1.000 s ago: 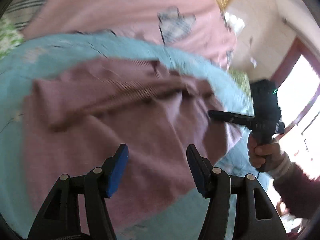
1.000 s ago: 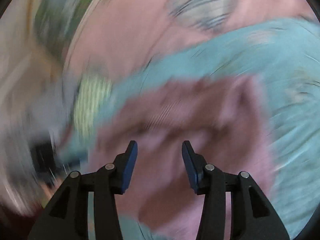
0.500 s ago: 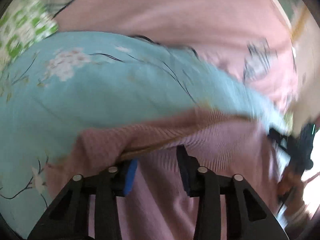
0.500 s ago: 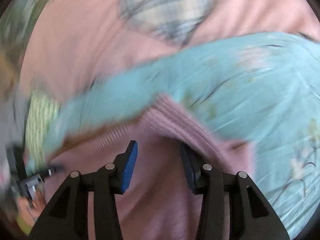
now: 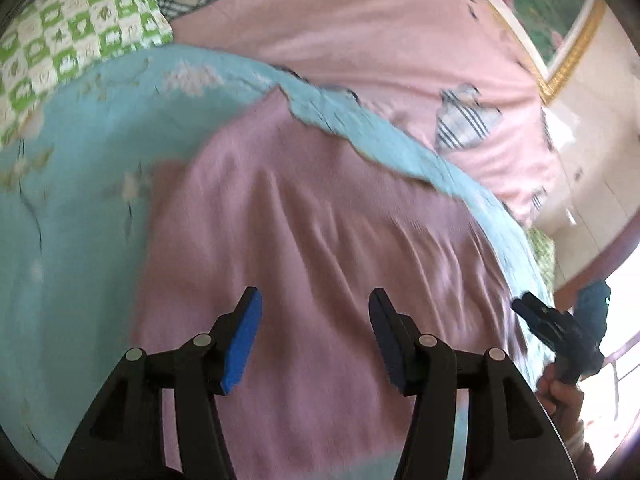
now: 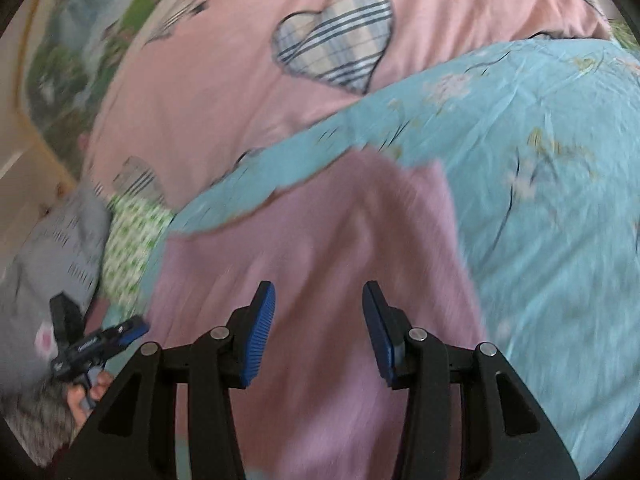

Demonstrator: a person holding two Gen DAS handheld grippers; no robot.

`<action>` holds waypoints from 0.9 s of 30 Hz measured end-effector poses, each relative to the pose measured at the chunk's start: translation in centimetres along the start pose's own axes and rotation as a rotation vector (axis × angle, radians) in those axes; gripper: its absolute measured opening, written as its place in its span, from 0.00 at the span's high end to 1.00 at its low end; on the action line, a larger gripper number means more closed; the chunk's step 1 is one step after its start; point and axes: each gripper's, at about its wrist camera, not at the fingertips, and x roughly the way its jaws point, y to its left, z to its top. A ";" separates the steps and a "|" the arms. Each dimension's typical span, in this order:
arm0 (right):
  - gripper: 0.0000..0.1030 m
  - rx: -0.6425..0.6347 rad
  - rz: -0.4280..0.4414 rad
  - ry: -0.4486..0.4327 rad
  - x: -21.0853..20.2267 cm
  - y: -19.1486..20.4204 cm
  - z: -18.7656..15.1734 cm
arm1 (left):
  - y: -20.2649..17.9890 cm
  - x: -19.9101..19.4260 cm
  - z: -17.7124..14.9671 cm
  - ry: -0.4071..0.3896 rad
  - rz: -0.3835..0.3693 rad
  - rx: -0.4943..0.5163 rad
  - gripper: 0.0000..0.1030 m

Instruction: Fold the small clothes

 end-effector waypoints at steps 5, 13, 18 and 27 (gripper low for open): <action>0.54 -0.009 -0.032 0.089 -0.9 -0.4 -3.4 | 0.3 -0.1 -3.8 0.053 0.038 0.020 0.48; 1.00 0.040 -0.223 0.109 -4.2 -4.9 -4.8 | 3.4 -2.5 -6.0 0.064 0.088 0.025 0.73; 0.95 0.038 -0.168 0.034 -6.2 -3.2 -5.5 | 3.3 -5.2 -7.1 0.026 0.067 -0.061 0.54; 0.67 0.025 0.011 -0.020 -6.6 0.9 -8.0 | 2.1 -6.9 -10.8 0.007 0.020 -0.180 0.45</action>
